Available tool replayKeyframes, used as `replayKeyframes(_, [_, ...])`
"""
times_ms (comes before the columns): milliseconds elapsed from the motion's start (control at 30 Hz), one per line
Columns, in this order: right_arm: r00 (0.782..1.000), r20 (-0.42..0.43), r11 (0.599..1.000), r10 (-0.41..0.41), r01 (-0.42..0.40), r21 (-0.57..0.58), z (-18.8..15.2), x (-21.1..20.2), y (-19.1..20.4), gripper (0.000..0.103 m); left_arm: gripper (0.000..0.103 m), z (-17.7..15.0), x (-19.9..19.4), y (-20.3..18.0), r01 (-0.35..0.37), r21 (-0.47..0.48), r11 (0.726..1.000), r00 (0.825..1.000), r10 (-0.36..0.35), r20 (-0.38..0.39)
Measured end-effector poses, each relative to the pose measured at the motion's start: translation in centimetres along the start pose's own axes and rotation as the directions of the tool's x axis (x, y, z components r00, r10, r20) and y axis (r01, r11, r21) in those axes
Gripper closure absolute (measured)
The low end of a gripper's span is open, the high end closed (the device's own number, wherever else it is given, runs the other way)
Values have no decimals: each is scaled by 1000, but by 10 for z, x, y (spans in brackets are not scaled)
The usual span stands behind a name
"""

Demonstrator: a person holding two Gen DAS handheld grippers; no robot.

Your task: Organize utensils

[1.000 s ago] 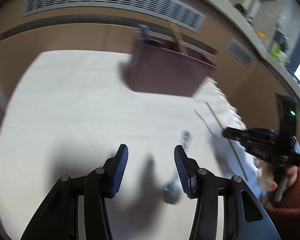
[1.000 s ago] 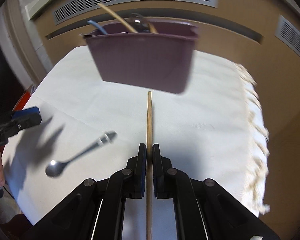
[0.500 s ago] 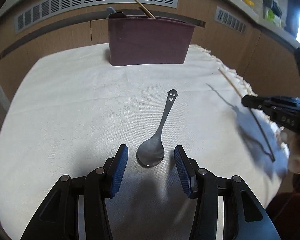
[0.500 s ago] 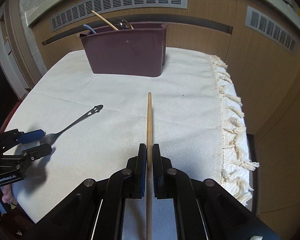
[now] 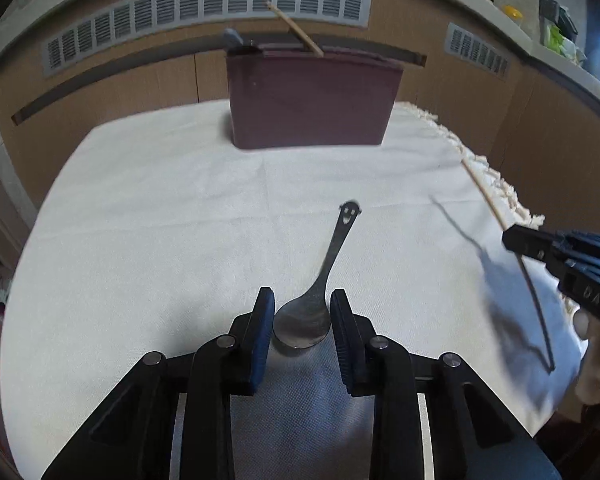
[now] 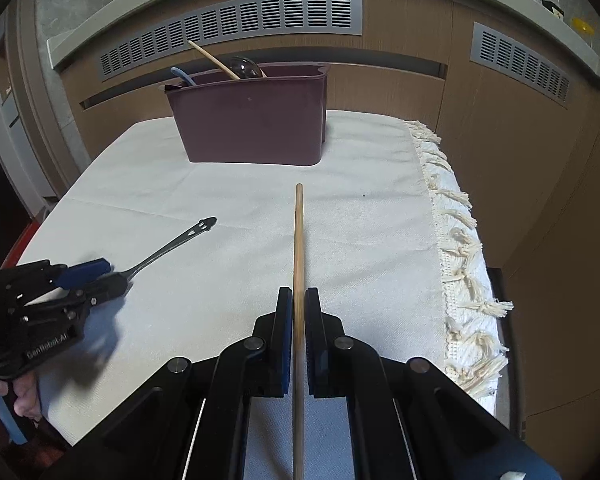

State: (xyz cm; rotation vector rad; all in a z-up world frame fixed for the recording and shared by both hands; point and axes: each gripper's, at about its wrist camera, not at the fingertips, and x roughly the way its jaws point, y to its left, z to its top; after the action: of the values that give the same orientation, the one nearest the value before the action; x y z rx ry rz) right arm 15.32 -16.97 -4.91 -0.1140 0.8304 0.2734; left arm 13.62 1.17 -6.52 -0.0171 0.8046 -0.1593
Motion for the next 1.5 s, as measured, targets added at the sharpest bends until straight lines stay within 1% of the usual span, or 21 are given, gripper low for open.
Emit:
replayKeyframes(200, [1000,7,1000,13,-13,10,-2,-3,1,98,74,20,-36,-3,-22,18,1000,995,20,100])
replayKeyframes(367, [1000,10,1000,26,-26,11,-1,-6,3,98,75,33,-55,-5,-30,29,999,991,25,132])
replayKeyframes(600, [1000,3,999,30,-30,-22,-3,-5,11,98,75,31,-61,-9,8,21,1000,994,-10,104])
replayKeyframes(733, [999,-21,1000,24,-24,-19,-3,2,12,98,75,29,-60,-7,9,16,1000,996,-10,92])
replayKeyframes(933, [997,-65,999,44,-44,5,-4,13,9,98,75,22,-56,0,8,-3,1000,997,-8,77])
replayKeyframes(967, [996,-71,999,46,-45,4,-4,15,10,98,79,21,-55,1,4,-6,1000,997,-4,74])
replayKeyframes(1000, [996,-76,999,49,-49,4,-5,17,11,98,80,20,-53,4,5,-11,1000,998,-4,67])
replayKeyframes(1100, [993,-97,997,72,-71,7,-5,23,13,98,81,16,-48,13,15,-46,999,999,-13,48])
replayKeyframes(1167, [990,-109,996,92,-91,10,-5,26,14,98,83,14,-48,17,23,-63,998,999,-20,50])
replayKeyframes(1267, [988,-103,993,116,-114,33,-4,23,6,98,87,13,-53,20,24,-66,998,998,-20,61])
replayKeyframes(1333, [984,-74,985,161,-155,72,0,16,-4,98,90,14,-55,20,18,-53,998,997,-14,71])
replayKeyframes(1367, [984,-63,984,166,-161,81,2,13,-7,98,90,14,-56,20,12,-49,999,997,-8,75])
replayKeyframes(1433, [987,-46,987,152,-149,67,6,9,-10,98,90,14,-57,22,18,-48,999,997,-15,77])
replayKeyframes(1500, [992,-41,992,122,-121,22,8,9,-8,98,90,12,-55,26,35,-56,998,998,-31,61])
